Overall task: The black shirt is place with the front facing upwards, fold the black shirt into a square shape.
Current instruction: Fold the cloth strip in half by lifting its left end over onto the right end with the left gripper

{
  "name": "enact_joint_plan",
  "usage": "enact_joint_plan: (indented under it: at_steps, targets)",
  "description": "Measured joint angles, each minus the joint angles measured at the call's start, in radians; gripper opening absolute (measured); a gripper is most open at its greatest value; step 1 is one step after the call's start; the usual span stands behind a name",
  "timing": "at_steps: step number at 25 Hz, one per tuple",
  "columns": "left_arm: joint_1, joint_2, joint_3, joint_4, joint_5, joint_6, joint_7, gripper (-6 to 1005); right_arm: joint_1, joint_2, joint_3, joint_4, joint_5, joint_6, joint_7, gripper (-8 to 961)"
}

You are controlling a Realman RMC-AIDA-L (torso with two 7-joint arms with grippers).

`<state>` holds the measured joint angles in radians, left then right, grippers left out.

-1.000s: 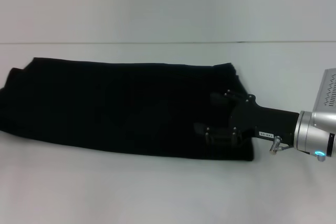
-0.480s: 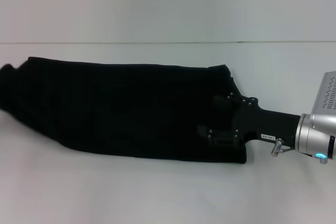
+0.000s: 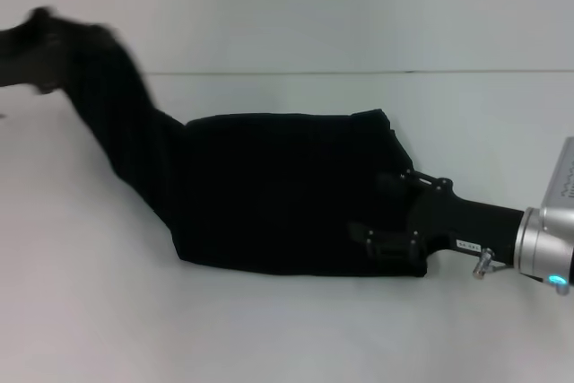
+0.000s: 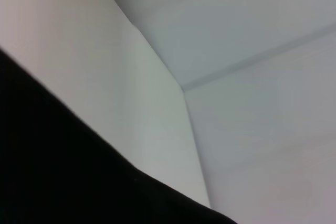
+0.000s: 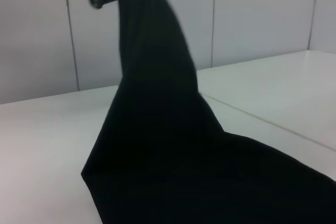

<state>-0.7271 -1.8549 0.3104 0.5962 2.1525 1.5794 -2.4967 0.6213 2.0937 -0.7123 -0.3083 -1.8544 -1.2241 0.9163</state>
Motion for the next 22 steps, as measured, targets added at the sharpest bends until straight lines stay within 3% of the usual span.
enact_joint_plan:
  at_steps: [4,8,9,10,11,13,15,17,22]
  targets:
    - [-0.073,-0.049,0.092,-0.002,0.0,-0.018,0.003,15,-0.017,0.0,0.002,0.0,0.004,0.001,0.0,929]
    - [-0.113,-0.127,0.163,-0.004,0.0,-0.049,0.016,15,-0.027,0.0,0.01,0.0,0.008,0.005,-0.004,929]
    - [-0.118,-0.156,0.181,-0.004,0.0,-0.06,0.025,15,-0.028,-0.001,0.011,0.0,0.008,0.007,-0.004,929]
    - [-0.118,-0.156,0.181,-0.004,0.0,-0.06,0.025,15,-0.028,-0.001,0.012,0.0,0.008,0.01,-0.004,929]
    - [-0.119,-0.211,0.205,-0.008,-0.001,-0.087,0.047,15,-0.029,-0.001,0.012,0.0,0.008,0.015,-0.004,929]
    - [-0.118,-0.239,0.211,-0.012,-0.001,-0.101,0.064,15,-0.029,-0.001,0.012,0.0,0.008,0.03,-0.003,929]
    - [-0.116,-0.283,0.216,-0.037,-0.001,-0.124,0.096,15,-0.027,0.001,0.012,0.004,0.009,0.051,-0.002,929]
    - [-0.12,-0.303,0.218,-0.079,-0.002,-0.138,0.128,15,-0.011,0.005,0.015,0.031,0.042,0.113,-0.005,929]
    - [-0.132,-0.305,0.216,-0.156,-0.015,-0.149,0.181,15,0.047,0.006,0.015,0.102,0.125,0.219,-0.008,930]
